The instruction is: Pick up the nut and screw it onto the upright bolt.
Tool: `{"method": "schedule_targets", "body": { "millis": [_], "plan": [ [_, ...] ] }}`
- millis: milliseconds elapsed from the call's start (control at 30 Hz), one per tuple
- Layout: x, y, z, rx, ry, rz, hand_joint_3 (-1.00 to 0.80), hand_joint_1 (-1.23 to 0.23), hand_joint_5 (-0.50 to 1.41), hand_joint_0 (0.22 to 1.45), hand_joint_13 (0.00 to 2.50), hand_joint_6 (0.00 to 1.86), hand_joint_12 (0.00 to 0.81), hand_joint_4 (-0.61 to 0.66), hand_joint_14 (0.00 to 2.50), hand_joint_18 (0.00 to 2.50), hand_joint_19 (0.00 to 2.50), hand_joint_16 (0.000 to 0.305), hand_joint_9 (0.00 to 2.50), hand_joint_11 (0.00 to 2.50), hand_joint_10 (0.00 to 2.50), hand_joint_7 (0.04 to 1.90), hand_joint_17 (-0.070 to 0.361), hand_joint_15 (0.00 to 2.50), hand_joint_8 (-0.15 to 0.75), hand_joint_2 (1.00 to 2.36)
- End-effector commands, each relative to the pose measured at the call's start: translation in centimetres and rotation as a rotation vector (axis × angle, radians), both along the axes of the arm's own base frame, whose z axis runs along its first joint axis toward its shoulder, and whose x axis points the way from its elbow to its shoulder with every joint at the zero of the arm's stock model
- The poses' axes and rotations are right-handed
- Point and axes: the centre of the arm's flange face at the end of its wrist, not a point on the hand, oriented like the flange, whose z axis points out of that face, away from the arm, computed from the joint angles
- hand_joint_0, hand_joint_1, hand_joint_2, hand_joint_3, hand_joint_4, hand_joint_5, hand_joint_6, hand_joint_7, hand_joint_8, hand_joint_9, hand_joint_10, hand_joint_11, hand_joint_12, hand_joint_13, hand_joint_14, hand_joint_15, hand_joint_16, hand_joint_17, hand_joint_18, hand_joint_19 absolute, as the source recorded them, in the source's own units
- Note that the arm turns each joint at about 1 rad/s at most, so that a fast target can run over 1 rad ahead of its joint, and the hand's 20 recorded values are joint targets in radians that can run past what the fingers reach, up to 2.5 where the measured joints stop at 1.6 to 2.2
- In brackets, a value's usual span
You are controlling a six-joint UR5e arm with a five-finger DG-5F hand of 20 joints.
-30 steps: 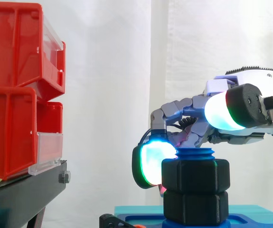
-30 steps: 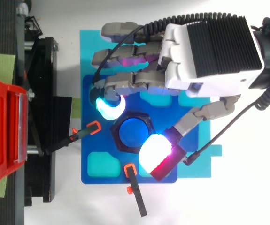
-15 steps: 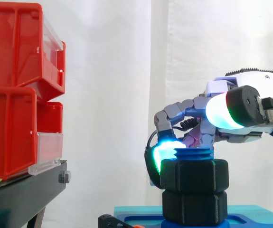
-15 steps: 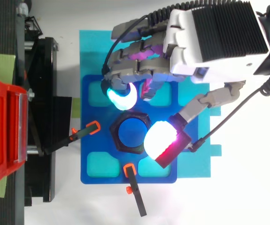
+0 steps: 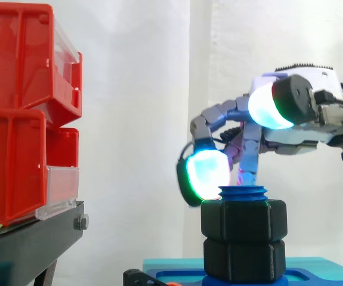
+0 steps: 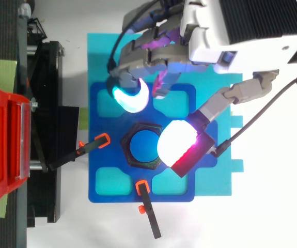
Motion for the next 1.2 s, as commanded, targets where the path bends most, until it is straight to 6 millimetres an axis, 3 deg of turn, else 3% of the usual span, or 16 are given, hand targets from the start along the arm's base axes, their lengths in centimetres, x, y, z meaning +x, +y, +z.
{"method": "schedule_targets", "body": {
  "millis": [0, 367, 533, 700, 1167],
  "plan": [
    [0.3, 0.0, 1.2, -0.006, 0.0, 0.005, -0.5, -0.28, -0.08, 0.46, 0.63, 0.5, 0.341, 0.18, 0.0, 0.44, 0.18, 0.041, 1.13, 0.05, 0.0, 0.97, 0.093, 0.0, 0.261, 1.0],
    [1.0, 2.1, 1.7, -0.01, -0.012, 0.012, -0.5, -0.37, -0.18, 0.43, 0.4, 0.5, 0.378, 0.11, 0.0, 0.18, 0.17, 0.049, 0.69, 0.0, 0.0, 0.71, 0.11, 0.0, 0.248, 1.0],
    [1.1, 3.3, 1.3, -0.006, -0.004, 0.0, -0.5, -0.26, -0.18, 0.4, 0.36, 0.5, 0.399, 0.13, 0.0, 0.12, 0.19, 0.053, 0.64, 0.0, 0.0, 0.69, 0.119, 0.0, 0.26, 1.0],
    [0.1, 4.1, -1.9, 0.008, 0.021, 0.011, -0.5, -0.23, -0.18, 0.4, 0.32, 0.5, 0.403, 0.14, 0.0, 0.08, 0.18, 0.053, 0.61, 0.0, 0.0, 0.68, 0.12, 0.0, 0.268, 1.0],
    [0.4, 4.7, -1.8, 0.017, -0.001, 0.014, -0.5, -0.21, -0.17, 0.4, 0.31, 0.5, 0.407, 0.17, 0.0, 0.07, 0.17, 0.054, 0.6, 0.0, 0.0, 0.73, 0.121, 0.0, 0.276, 1.0]
  ]
}}
